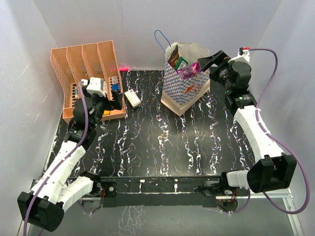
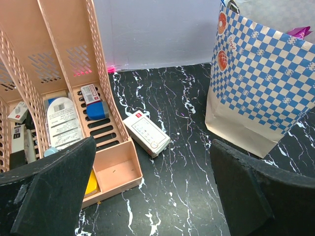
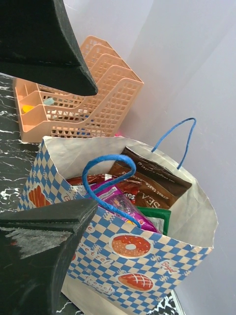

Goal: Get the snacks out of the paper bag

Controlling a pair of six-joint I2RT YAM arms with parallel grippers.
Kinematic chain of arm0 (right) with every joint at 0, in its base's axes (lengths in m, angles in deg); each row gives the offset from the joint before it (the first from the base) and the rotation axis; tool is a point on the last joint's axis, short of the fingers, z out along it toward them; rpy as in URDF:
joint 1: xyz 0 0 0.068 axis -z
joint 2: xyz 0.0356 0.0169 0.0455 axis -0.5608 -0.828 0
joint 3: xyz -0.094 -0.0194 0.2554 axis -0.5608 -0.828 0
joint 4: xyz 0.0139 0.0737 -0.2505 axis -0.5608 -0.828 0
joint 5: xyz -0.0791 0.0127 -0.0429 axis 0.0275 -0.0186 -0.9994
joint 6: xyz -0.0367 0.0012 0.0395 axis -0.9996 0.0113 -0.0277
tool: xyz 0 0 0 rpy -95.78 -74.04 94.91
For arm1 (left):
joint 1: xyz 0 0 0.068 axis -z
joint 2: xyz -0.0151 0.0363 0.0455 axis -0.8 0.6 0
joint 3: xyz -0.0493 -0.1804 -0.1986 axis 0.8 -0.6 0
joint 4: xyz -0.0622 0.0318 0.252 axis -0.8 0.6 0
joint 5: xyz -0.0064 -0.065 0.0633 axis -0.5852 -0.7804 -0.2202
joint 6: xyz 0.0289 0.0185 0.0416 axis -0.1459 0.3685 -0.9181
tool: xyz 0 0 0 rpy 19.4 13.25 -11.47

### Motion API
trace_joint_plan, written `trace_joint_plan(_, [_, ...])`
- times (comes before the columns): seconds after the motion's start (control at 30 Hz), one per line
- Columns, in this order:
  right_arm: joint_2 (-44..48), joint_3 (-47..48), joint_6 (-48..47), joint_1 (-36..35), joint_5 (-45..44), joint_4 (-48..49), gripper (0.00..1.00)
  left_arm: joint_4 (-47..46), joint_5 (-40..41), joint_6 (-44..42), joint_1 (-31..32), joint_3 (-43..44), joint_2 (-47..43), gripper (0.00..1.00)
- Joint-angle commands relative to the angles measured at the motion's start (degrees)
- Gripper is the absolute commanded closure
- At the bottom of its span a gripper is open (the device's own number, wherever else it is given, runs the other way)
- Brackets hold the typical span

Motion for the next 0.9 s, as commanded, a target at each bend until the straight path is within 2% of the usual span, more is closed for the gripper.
trace_joint_plan(0.0, [-0.94,1.32,1.39,0.29,4.49,2.34,0.11,-1.71,-0.05,-0.40,0.26,0.47,-0.25,0.02])
trace_joint_plan(0.1, [-1.84,1.52,3.71,0.28,7.92,2.45,0.11,-1.74,-0.04,-0.36,0.24,0.39,-0.25,0.02])
trace_joint_plan(0.33, [-2.42,-1.21,4.94,0.28,8.06,5.61,0.12,-1.68,-0.19,-0.27,0.26,0.70,0.48,0.02])
trace_joint_plan(0.6, [-8.36,3.85,3.21,0.28,7.46,5.62,0.14,-1.55,0.15,-0.40,0.22,0.53,0.03,0.02])
trace_joint_plan(0.73, [-9.59,5.88,1.67,0.35,4.33,4.98,0.14,-1.55,0.32,-0.46,0.22,0.55,0.19,0.02])
trace_joint_plan(0.87, [-10.59,7.10,1.22,1.01,3.69,4.26,0.18,-1.55,0.31,-0.48,0.22,0.62,0.12,0.02])
